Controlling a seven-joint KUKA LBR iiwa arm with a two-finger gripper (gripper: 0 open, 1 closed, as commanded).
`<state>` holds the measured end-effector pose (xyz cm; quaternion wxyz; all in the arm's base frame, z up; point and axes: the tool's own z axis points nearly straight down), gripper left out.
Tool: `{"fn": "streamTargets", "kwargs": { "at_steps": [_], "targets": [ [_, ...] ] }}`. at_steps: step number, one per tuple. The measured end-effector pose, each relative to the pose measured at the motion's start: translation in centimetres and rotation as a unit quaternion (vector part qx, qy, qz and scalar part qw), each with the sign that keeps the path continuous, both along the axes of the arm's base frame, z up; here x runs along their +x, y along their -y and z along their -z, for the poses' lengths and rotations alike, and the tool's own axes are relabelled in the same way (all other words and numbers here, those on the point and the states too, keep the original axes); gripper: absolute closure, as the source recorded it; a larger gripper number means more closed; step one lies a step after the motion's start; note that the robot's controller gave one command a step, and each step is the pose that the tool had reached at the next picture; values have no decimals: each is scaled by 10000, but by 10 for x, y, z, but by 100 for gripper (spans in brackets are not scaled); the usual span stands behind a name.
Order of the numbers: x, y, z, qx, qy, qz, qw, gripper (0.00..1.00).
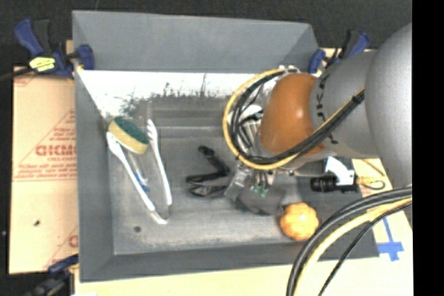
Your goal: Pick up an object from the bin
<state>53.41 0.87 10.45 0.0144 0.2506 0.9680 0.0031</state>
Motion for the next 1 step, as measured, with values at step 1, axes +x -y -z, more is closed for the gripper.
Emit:
{"fn": "streamTargets", "kwargs": {
  "at_steps": [1],
  "targets": [
    [-1, 1, -41, -2, -30, -13, 10000, 100]
  ]
}}
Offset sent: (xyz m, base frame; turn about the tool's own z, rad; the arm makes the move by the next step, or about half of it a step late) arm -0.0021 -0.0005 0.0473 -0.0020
